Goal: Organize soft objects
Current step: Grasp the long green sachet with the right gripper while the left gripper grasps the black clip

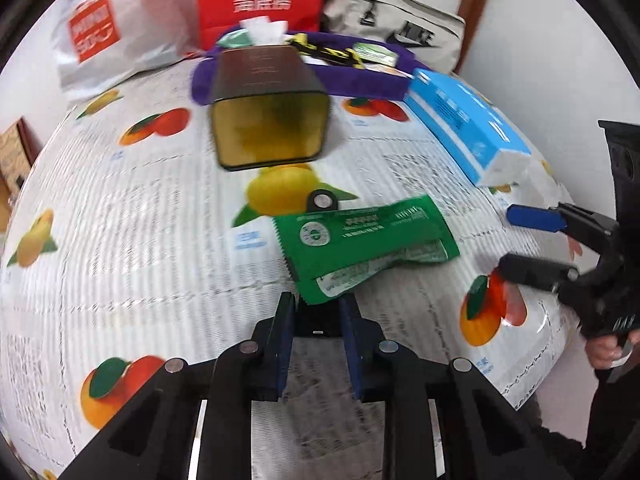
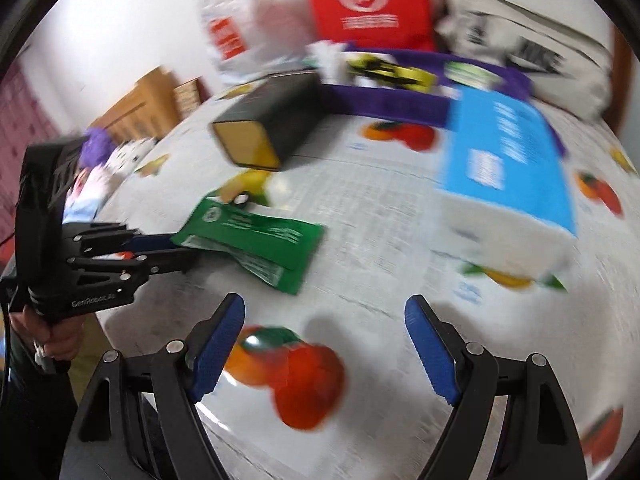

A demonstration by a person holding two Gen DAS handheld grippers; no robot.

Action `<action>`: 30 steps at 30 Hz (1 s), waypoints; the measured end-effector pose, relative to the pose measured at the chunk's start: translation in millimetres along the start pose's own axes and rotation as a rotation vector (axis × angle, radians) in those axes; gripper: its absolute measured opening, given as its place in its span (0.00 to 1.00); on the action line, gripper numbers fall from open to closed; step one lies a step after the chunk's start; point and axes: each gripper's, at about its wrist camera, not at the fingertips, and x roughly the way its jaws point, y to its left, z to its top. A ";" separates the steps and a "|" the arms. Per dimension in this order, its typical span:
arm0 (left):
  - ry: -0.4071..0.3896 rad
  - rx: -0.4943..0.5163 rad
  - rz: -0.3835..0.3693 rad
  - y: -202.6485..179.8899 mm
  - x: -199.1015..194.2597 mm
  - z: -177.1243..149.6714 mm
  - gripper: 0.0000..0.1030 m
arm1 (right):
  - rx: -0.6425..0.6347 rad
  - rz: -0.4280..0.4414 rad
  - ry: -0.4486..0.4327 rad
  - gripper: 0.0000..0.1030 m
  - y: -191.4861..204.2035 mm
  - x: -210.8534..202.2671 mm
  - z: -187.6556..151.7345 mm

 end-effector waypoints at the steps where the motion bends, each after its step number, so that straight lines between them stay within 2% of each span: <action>1: 0.000 -0.008 -0.009 3.4 -0.2 -0.5 0.23 | -0.037 0.012 0.000 0.80 7.4 4.6 3.8; 3: -0.004 -0.016 -0.028 8.9 -1.1 -0.8 0.23 | -0.110 0.023 0.017 0.85 19.5 15.8 10.9; 8: -0.013 -0.051 -0.065 23.1 -1.6 0.9 0.24 | -0.264 0.009 0.060 0.85 39.3 46.9 26.9; 16: -0.017 -0.075 -0.101 36.9 1.1 4.0 0.26 | -0.364 0.018 0.045 0.86 56.3 73.9 42.3; 17: -0.020 -0.081 -0.105 38.8 1.5 4.8 0.26 | -0.377 0.033 0.042 0.82 59.9 74.1 43.1; 18: -0.021 -0.086 -0.108 40.0 1.6 5.2 0.26 | -0.393 0.049 0.033 0.68 62.5 72.9 42.2; 20: -0.024 -0.091 -0.113 42.5 1.4 4.7 0.26 | -0.418 0.061 0.001 0.46 66.7 67.5 37.6; 21: -0.026 -0.093 -0.110 43.4 1.1 4.3 0.26 | -0.413 0.055 0.001 0.42 65.5 65.1 36.0; 24: -0.029 -0.094 -0.103 44.9 0.3 3.0 0.26 | -0.343 -0.009 0.011 0.35 52.0 54.3 30.1; 26: -0.030 -0.082 -0.094 43.0 0.2 2.6 0.26 | -0.268 -0.061 0.023 0.35 38.8 42.8 23.6; 30: -0.027 -0.028 -0.108 33.3 2.7 6.7 0.38 | -0.148 -0.167 0.049 0.35 18.8 18.2 2.9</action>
